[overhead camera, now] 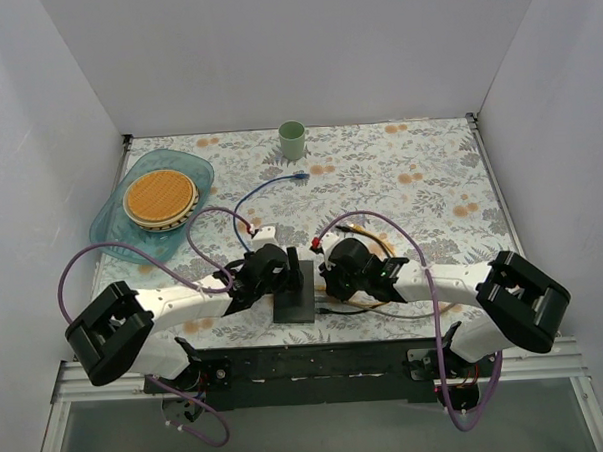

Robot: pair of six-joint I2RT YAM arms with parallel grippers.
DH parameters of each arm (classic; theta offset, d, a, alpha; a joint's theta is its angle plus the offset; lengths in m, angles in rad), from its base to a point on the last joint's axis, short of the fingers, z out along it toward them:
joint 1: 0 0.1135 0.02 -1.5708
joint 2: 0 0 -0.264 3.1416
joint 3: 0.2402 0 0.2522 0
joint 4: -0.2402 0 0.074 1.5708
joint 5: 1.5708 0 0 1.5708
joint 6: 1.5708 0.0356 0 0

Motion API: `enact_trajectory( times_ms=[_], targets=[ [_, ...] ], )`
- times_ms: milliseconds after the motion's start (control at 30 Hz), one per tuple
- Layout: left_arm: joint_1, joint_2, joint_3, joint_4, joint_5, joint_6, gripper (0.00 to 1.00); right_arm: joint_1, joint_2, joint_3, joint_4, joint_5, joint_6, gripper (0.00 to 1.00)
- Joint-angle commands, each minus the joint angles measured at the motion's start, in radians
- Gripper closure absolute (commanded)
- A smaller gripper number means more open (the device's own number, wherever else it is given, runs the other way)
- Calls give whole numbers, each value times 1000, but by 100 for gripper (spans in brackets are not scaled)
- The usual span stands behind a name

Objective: Insert the plug into the switch port

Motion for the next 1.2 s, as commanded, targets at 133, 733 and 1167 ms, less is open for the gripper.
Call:
enact_trajectory(
  times_ms=[133,733,1167],
  targets=[
    [23,54,106,-13,258,-24,20,2,-110,0,283,-30,25,80],
    [135,129,190,-26,303,63,15,2,-142,-33,205,1,5,73],
    [142,21,144,-67,307,100,16,1,-273,-128,91,15,0,61]
  ],
)
